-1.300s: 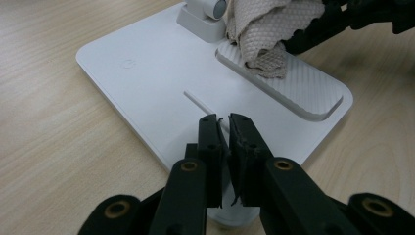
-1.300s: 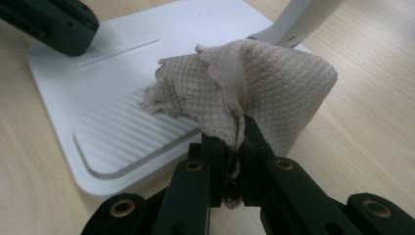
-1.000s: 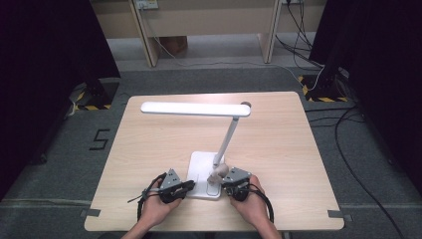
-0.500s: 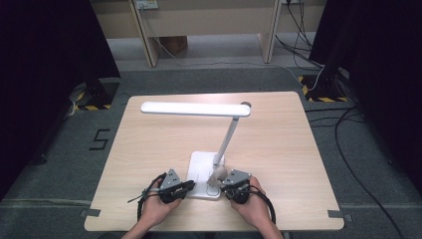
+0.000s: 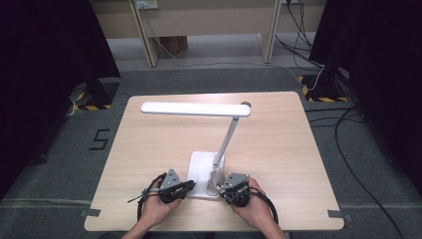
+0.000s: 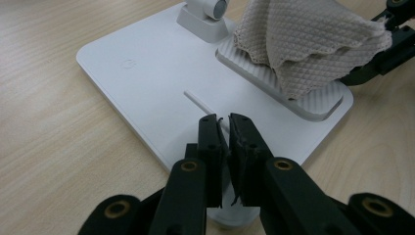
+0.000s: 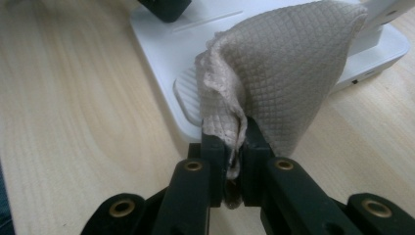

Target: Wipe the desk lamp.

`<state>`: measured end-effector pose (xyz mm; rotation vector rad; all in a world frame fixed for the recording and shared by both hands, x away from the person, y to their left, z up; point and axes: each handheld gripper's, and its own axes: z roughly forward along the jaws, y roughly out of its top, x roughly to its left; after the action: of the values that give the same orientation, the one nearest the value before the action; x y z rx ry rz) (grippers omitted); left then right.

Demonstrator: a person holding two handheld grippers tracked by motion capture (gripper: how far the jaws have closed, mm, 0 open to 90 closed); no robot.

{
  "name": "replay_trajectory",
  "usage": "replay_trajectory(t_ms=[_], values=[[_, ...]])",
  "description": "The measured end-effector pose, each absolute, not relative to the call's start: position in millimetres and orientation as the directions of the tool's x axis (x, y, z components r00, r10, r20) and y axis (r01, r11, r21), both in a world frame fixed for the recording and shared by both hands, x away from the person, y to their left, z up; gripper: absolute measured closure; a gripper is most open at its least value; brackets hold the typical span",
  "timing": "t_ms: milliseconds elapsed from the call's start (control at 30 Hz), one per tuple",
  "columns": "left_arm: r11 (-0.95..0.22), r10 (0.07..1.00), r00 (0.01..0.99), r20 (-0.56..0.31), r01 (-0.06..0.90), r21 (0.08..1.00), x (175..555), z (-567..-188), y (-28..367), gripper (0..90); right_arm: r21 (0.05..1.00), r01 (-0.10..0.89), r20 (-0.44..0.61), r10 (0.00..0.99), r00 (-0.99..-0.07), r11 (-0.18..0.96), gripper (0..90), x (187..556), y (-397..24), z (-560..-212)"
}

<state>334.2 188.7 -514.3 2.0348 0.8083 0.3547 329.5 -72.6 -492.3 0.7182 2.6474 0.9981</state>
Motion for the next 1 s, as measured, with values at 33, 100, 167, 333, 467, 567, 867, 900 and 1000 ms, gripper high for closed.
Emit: replay_trajectory(t_ms=[33,100,167,333,467,567,867,900,1000], values=[[-0.39,0.663,0.746,-0.055,0.408,0.825,334,-514,189,82.8,0.665,0.361,-0.036,0.511,-0.859,0.654,84.6,329,-73,-492],[-0.39,0.663,0.746,-0.055,0.408,0.826,334,-514,189,82.8,0.655,0.361,-0.028,0.499,-0.866,0.664,84.6,328,-72,-491],[-0.389,0.663,0.746,-0.055,0.407,0.827,334,-515,189,82.8,0.648,0.363,-0.025,0.495,-0.868,0.669,84.6,326,-72,-490],[-0.391,0.668,0.742,-0.047,0.404,0.827,333,-514,188,82.1,0.649,0.363,-0.016,0.489,-0.872,0.669,84.5,322,-71,-490],[-0.388,0.682,0.73,-0.043,0.411,0.824,334,-514,189,78.1,0.651,0.362,-0.019,0.492,-0.87,0.667,84.3,321,-71,-489],[-0.39,0.694,0.719,-0.034,0.415,0.822,335,-512,190,72.4,0.653,0.368,-0.013,0.496,-0.868,0.662,84.2,321,-72,-489],[-0.387,0.6,0.8,0.011,0.278,0.879,328,-475,181,46.1,0.666,0.348,-0.015,0.479,-0.878,0.66,84.1,314,-73,-481],[-0.395,0.575,0.818,0.023,0.253,0.883,326,-471,178,44.5,0.666,0.344,-0.018,0.475,-0.88,0.662,84.0,314,-73,-479],[-0.416,0.529,0.847,0.046,0.212,0.884,322,-462,170,40.1,0.666,0.341,-0.015,0.469,-0.883,0.663,84.0,313,-71,-474]])
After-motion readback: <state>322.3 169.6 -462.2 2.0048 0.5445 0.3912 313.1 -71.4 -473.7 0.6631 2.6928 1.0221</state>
